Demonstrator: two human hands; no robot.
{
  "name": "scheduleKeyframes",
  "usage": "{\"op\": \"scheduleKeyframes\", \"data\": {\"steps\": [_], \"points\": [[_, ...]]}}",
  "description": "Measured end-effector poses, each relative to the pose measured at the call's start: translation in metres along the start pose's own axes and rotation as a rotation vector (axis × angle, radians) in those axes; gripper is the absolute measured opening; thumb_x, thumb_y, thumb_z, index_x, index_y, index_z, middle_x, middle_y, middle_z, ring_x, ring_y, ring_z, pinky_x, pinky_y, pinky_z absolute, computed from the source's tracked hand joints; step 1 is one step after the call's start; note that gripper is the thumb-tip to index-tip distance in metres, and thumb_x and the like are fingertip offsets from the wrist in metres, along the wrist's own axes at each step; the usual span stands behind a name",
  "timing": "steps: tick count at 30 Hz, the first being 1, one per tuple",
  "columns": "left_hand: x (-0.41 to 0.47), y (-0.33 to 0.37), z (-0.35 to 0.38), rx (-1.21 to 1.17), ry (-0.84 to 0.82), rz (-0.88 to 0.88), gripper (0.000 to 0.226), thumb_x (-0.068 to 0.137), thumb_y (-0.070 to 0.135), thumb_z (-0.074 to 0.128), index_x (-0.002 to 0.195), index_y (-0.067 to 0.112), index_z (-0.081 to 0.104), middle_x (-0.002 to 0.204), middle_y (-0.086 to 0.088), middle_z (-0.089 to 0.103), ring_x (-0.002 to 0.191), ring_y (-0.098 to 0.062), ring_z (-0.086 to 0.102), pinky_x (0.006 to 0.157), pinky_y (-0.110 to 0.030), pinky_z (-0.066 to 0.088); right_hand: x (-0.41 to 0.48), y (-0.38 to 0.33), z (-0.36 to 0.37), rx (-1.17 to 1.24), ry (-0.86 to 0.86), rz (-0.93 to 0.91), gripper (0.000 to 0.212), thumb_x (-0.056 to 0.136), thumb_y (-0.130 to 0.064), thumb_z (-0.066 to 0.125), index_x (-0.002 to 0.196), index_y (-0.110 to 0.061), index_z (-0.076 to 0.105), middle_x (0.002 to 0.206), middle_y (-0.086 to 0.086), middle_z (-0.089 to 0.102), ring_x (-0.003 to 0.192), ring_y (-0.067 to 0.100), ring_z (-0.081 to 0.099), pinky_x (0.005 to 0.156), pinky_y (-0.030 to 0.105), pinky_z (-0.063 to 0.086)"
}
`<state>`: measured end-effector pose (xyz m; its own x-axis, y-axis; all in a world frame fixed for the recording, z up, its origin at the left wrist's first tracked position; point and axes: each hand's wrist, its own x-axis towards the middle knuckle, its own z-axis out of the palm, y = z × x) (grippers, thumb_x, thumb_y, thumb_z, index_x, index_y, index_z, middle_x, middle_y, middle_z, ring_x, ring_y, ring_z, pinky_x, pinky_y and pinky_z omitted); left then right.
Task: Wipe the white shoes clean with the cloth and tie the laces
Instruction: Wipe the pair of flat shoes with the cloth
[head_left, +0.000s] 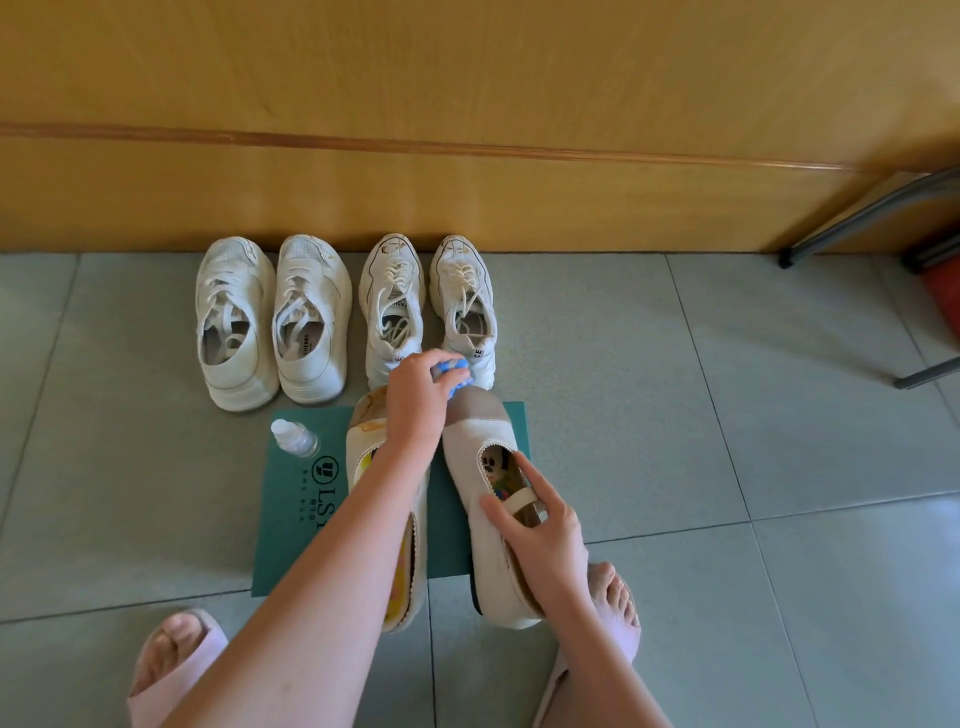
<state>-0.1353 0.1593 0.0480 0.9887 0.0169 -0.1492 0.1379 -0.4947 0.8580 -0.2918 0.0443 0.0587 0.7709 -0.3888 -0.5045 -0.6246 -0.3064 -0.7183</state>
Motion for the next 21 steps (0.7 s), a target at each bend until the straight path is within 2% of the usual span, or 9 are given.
{"op": "scheduleKeyframes", "data": {"steps": [5,7,9,11,15,18,21], "points": [[0.011,0.003,-0.014,0.07,-0.222,-0.047,0.027,0.089,0.023,0.063,0.112,0.008,0.067,0.097,-0.007,0.065,0.08,-0.012,0.057,0.054,-0.005,0.042,-0.001,0.001,-0.001,0.032,-0.006,-0.003,0.06,0.071,-0.056,0.07,0.125,-0.061,0.043,0.111,-0.023,0.063,0.093,-0.002,0.062,0.077,0.032,0.057],[0.009,0.008,-0.014,0.106,-0.231,-0.013,0.027,0.089,0.023,0.063,0.112,0.009,0.067,0.094,-0.003,0.063,0.082,-0.013,0.058,0.061,-0.01,0.045,0.0,0.001,-0.002,0.053,0.0,-0.001,0.06,0.071,-0.054,0.071,0.125,-0.059,0.045,0.111,-0.022,0.063,0.093,-0.001,0.062,0.078,0.032,0.057],[0.002,0.013,-0.012,0.108,-0.19,0.003,0.026,0.089,0.021,0.063,0.11,0.008,0.068,0.094,-0.006,0.067,0.08,-0.016,0.06,0.071,-0.025,0.052,-0.001,0.002,-0.002,0.071,0.002,0.0,0.06,0.072,-0.052,0.072,0.126,-0.057,0.046,0.112,-0.021,0.063,0.094,0.0,0.063,0.078,0.032,0.057],[-0.005,0.013,-0.01,0.14,-0.152,0.038,0.025,0.088,0.02,0.063,0.11,0.008,0.069,0.098,-0.011,0.069,0.083,-0.021,0.063,0.076,-0.033,0.053,-0.002,0.002,-0.002,0.075,0.004,0.003,0.06,0.073,-0.05,0.073,0.127,-0.055,0.047,0.112,-0.019,0.064,0.093,0.001,0.063,0.077,0.03,0.057],[-0.01,0.022,-0.01,0.27,-0.167,0.177,0.026,0.088,0.016,0.063,0.112,0.007,0.068,0.109,-0.012,0.064,0.097,-0.023,0.059,0.076,-0.022,0.043,-0.003,-0.002,-0.001,0.015,0.019,0.006,0.06,0.073,-0.054,0.07,0.127,-0.056,0.045,0.11,-0.022,0.063,0.091,-0.002,0.061,0.074,0.025,0.054],[-0.009,0.029,-0.009,0.3,-0.189,0.164,0.025,0.089,0.014,0.062,0.112,0.006,0.068,0.109,-0.015,0.063,0.097,-0.024,0.059,0.07,-0.015,0.035,-0.004,-0.003,0.004,-0.037,0.041,-0.003,0.06,0.072,-0.058,0.068,0.127,-0.058,0.042,0.11,-0.021,0.063,0.09,-0.002,0.061,0.073,0.028,0.055],[-0.016,0.029,-0.006,0.341,-0.171,0.166,0.027,0.09,0.017,0.062,0.114,0.008,0.067,0.107,-0.013,0.063,0.097,-0.023,0.057,0.069,-0.016,0.032,-0.006,-0.003,0.008,-0.074,0.071,-0.021,0.061,0.071,-0.062,0.066,0.126,-0.061,0.039,0.116,-0.024,0.061,0.099,-0.001,0.059,0.077,0.031,0.055]]}}
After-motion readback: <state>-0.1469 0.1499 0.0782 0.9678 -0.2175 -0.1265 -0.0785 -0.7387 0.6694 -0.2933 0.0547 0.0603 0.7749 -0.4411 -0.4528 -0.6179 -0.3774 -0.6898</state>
